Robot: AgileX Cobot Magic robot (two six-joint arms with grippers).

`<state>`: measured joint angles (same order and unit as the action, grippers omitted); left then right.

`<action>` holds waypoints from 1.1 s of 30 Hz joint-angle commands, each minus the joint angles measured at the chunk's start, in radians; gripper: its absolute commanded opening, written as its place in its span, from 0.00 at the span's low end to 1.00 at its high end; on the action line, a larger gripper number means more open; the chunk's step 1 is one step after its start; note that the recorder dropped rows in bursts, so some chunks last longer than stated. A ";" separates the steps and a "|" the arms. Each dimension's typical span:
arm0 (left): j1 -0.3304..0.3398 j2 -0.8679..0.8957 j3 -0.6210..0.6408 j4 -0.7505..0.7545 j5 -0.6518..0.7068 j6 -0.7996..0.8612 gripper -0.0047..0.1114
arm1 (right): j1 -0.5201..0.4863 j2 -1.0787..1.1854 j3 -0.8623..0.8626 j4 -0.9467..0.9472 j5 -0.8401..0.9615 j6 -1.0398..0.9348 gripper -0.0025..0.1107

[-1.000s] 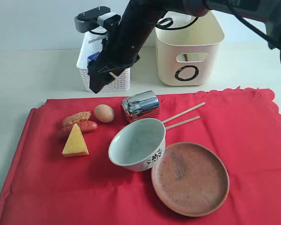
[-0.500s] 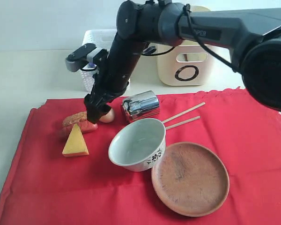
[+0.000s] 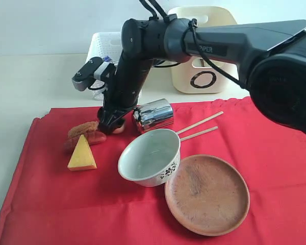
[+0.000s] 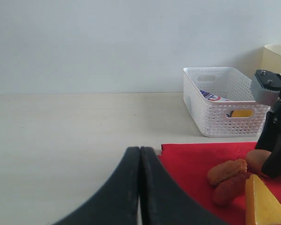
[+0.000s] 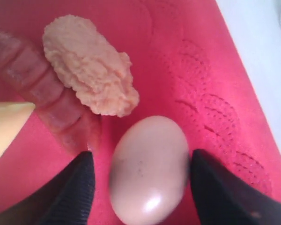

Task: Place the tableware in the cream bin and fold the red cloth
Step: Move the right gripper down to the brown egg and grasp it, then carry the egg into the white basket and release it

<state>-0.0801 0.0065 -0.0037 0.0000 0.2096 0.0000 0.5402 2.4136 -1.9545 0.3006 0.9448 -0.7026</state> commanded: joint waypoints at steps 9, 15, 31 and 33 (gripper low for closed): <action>0.000 -0.007 0.004 0.000 -0.002 0.000 0.04 | 0.000 0.024 -0.007 -0.019 -0.016 -0.010 0.14; 0.000 -0.007 0.004 0.000 -0.002 0.000 0.04 | 0.000 0.022 -0.007 -0.019 -0.016 -0.007 0.02; 0.000 -0.007 0.004 0.000 -0.002 0.000 0.04 | 0.000 -0.074 -0.007 0.011 -0.007 -0.002 0.02; 0.000 -0.007 0.004 0.000 -0.002 0.000 0.04 | 0.000 -0.089 -0.007 0.011 0.008 -0.002 0.02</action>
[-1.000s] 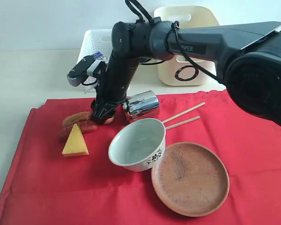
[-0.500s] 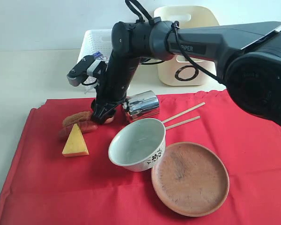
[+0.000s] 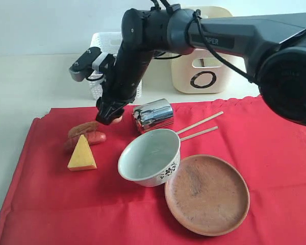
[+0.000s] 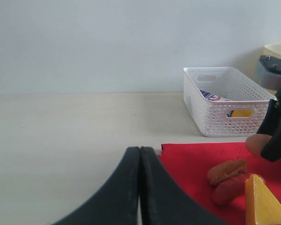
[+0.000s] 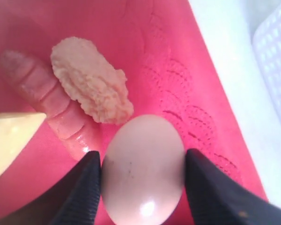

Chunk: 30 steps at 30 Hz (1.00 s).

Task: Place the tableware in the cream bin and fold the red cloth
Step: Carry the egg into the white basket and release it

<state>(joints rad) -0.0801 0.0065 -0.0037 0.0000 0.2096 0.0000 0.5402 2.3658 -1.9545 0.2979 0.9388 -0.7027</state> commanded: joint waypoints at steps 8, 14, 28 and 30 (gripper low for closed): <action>0.000 -0.007 0.004 0.000 -0.002 0.000 0.04 | -0.002 -0.101 -0.007 -0.009 -0.186 0.183 0.02; 0.000 -0.007 0.004 0.000 -0.002 0.000 0.04 | -0.002 -0.109 -0.007 -0.045 -0.344 0.268 0.02; 0.000 -0.007 0.004 0.000 -0.002 0.000 0.04 | -0.005 -0.074 -0.007 -0.552 -0.458 0.746 0.02; 0.000 -0.007 0.004 0.000 -0.002 0.000 0.04 | -0.007 -0.063 -0.007 -0.630 -0.462 0.844 0.02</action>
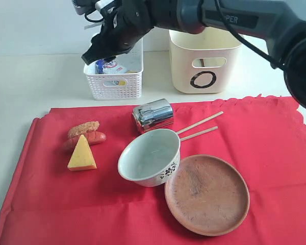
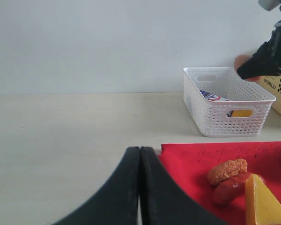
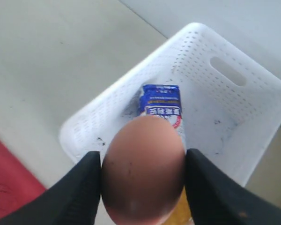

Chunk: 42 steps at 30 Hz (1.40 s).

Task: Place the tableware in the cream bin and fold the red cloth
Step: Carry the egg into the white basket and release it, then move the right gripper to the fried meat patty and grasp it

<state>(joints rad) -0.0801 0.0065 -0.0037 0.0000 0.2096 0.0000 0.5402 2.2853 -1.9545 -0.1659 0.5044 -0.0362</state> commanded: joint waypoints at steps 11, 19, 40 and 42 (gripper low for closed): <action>0.000 -0.007 0.004 0.000 -0.002 0.000 0.04 | -0.010 0.068 -0.007 -0.308 -0.028 0.322 0.14; 0.000 -0.007 0.004 0.000 -0.002 0.000 0.04 | -0.010 0.072 -0.007 -0.308 -0.039 0.334 0.41; 0.000 -0.007 0.004 0.000 -0.002 0.000 0.04 | -0.010 0.059 -0.007 -0.258 0.042 0.337 0.63; 0.000 -0.007 0.004 0.000 -0.002 0.000 0.04 | -0.010 0.043 -0.007 -0.251 0.062 0.337 0.63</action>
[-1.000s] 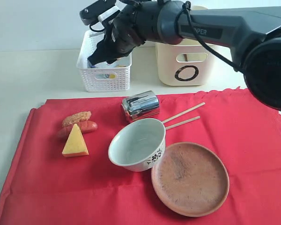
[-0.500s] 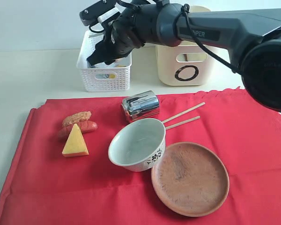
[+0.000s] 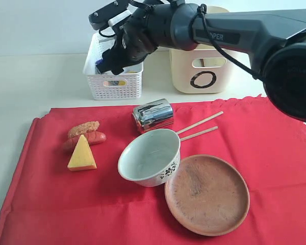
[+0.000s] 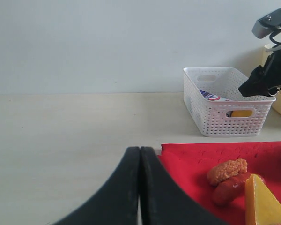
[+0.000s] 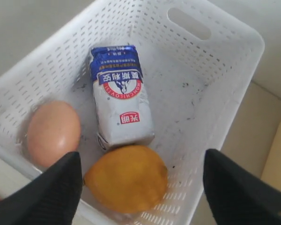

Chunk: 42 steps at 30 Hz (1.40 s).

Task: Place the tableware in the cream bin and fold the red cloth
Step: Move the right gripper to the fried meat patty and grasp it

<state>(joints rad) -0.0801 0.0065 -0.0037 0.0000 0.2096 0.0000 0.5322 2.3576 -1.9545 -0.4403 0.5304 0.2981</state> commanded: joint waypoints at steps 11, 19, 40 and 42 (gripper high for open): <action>0.000 -0.007 0.004 0.000 -0.002 0.000 0.04 | 0.021 -0.119 -0.007 0.265 0.160 -0.119 0.61; 0.000 -0.007 0.004 0.000 -0.002 0.000 0.04 | 0.090 -0.124 -0.007 0.509 0.314 -0.423 0.59; 0.000 -0.007 0.004 0.000 -0.002 0.000 0.04 | 0.118 0.039 -0.007 0.706 0.217 -0.594 0.59; 0.000 -0.007 0.004 0.000 -0.002 0.000 0.04 | 0.118 0.049 -0.007 0.718 0.203 -0.594 0.60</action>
<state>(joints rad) -0.0801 0.0065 -0.0037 0.0000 0.2096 0.0000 0.6501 2.3980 -1.9545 0.2609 0.7682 -0.2883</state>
